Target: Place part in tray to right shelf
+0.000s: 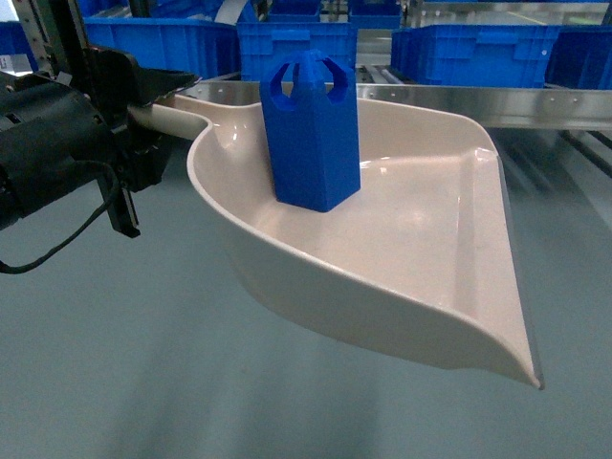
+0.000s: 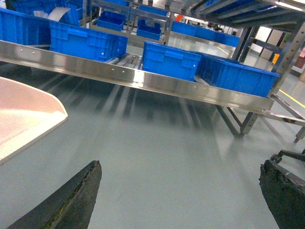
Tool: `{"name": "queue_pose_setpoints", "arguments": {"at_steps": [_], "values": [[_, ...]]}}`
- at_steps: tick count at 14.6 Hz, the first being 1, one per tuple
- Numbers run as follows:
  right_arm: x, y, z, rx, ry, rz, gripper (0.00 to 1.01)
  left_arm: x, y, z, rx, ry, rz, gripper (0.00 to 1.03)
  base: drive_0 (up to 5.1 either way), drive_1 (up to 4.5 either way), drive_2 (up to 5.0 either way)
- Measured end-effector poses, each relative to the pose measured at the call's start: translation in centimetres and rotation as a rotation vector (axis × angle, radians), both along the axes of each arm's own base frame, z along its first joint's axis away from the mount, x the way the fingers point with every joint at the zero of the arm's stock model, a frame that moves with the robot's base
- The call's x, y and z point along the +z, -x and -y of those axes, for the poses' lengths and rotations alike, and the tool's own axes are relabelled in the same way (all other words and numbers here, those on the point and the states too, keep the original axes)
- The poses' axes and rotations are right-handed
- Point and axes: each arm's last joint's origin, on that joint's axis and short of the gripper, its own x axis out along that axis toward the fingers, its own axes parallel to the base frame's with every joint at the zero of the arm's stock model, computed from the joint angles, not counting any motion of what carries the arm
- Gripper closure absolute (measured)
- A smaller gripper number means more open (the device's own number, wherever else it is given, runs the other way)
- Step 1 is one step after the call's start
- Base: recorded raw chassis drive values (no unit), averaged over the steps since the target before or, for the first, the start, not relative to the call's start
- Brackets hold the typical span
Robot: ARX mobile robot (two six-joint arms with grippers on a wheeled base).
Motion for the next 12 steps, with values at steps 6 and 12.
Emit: {"name": "queue_pose_setpoints", "arguments": {"at_steps": [6,12], "values": [[-0.02,-0.03,-0.01,0.001,0.001,-0.002,0.03,-0.04,0.01,0.06,-0.005,-0.001,-0.004,0.91,-0.2,-0.42,-2.8],[0.01,0.0,0.0,-0.001,0.0,0.001,0.03,-0.01,0.04,0.17,-0.01,0.0,-0.001,0.91,2.8,2.32,-4.9]]}}
